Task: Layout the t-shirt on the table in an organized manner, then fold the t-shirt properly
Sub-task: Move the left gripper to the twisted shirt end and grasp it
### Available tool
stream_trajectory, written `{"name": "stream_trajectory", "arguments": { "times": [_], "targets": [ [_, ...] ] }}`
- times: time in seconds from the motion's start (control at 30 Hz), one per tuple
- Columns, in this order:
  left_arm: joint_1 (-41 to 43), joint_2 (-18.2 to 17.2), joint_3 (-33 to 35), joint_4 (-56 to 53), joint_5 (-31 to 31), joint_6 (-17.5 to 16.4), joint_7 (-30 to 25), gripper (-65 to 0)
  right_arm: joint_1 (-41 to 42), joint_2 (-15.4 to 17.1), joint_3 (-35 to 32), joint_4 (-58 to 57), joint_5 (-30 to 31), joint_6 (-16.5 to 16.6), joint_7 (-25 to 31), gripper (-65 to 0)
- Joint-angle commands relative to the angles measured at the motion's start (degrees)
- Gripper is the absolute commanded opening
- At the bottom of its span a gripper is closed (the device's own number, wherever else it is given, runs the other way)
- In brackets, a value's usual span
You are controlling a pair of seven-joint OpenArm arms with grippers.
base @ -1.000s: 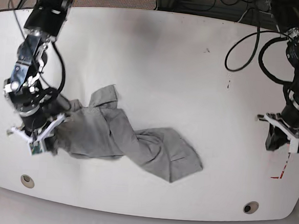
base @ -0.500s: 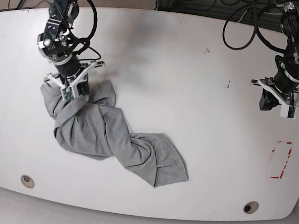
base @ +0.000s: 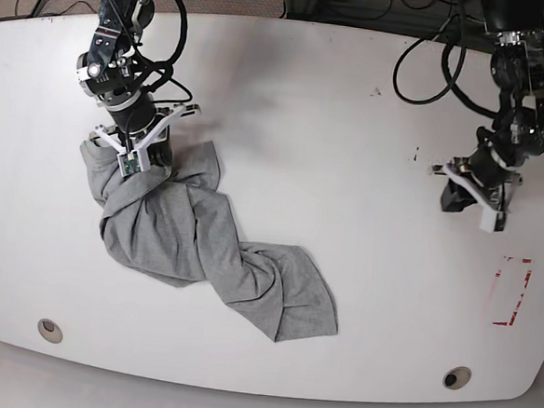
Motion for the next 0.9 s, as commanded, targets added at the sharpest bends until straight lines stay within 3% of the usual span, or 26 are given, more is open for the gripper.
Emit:
{"name": "stream_trajectory", "arguments": {
  "times": [0.0, 0.2, 0.27, 0.47, 0.53, 0.6, 0.73, 0.87],
  "targets": [
    [-3.04, -0.27, 1.98, -1.66, -0.52, -0.03, -0.99, -63.9, 1.55, 0.61, 0.15, 1.28, 0.65, -0.1, 1.24, -65.0],
    [-8.84, 1.22, 7.07, -4.56, -0.61, -0.03, -0.99, -63.9, 1.99, 0.61, 0.15, 1.63, 0.56, -0.54, 1.24, -64.2],
    [-9.98, 2.54, 7.16, -5.08, -0.61, -0.03, -0.99, -63.9, 1.99, 0.61, 0.15, 2.33, 0.47, -0.72, 1.24, -60.9],
    [-13.58, 6.23, 8.92, -8.25, -0.26, -0.03, -0.99, -61.8, 1.99, 0.61, 0.15, 6.02, 0.47, -1.51, 1.24, -34.6],
    [-14.9, 7.03, 10.5, -9.83, -0.26, 0.15, -0.99, -57.6, 1.99, 0.61, 0.15, 6.55, 0.47, -1.95, 1.24, -27.3],
    [-16.66, 7.99, 12.17, -12.29, -0.17, 0.33, -0.99, -48.8, 1.99, 0.61, 0.15, 6.9, 0.47, -2.21, 1.24, -21.2],
    [-19.91, 10.45, 12.44, -17.83, -0.17, 2.35, -1.43, -27.8, 2.96, 0.61, 0.15, 6.9, 0.47, -2.21, 1.24, -19.8],
    [-22.29, 13.36, 12.61, -21.79, -0.17, 6.83, -4.51, -18.2, 3.31, 0.52, 0.15, 6.73, 0.47, -2.21, 1.24, -19.8]
  ]
}}
